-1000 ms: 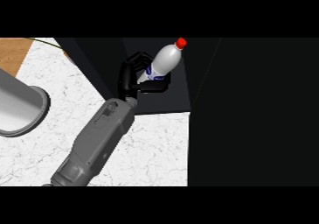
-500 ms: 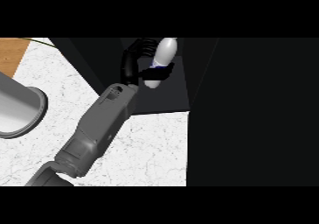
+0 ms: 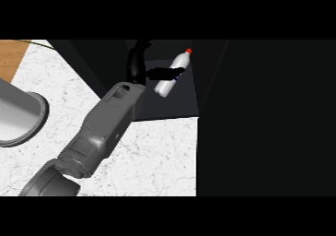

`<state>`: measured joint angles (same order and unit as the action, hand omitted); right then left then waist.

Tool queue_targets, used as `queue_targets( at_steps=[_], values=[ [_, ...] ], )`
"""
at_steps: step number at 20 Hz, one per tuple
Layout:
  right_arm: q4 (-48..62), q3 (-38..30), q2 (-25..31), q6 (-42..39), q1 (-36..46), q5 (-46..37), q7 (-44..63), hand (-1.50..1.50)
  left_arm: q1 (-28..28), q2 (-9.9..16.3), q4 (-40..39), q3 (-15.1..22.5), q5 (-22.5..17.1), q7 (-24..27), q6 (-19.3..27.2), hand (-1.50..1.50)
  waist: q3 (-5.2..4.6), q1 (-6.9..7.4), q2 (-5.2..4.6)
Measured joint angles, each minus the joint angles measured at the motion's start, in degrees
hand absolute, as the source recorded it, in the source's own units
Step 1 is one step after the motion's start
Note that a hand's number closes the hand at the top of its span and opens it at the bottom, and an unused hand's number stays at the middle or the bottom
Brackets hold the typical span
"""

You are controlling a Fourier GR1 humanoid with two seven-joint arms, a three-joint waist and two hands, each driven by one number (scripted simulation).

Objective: Pick up the bottled water, place it into the cabinet and close the cabinet

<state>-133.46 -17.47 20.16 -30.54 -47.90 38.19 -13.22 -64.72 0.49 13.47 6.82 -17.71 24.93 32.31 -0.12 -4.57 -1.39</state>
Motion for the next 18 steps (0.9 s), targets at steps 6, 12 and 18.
queue_targets(
  at_steps=[6,12,18],
  values=[
    [0.07,0.34,-0.29,-0.43,-0.02,0.36,-0.40,-1.50,-1.09,-0.03,-0.48,-1.59,-1.03,4.63,-3.06,-1.50,-0.02,-0.22,0.02],
    [-0.06,0.24,-0.24,0.21,0.79,0.66,-0.17,-1.50,-1.25,-0.36,0.73,-2.25,-2.82,9.51,-7.07,-1.50,-0.01,0.24,0.32],
    [-0.19,-0.40,-0.01,0.42,0.72,1.06,0.96,-1.50,-1.02,-0.46,2.79,-1.32,-6.15,10.82,-8.62,-1.50,0.03,0.80,0.77]
  ],
)
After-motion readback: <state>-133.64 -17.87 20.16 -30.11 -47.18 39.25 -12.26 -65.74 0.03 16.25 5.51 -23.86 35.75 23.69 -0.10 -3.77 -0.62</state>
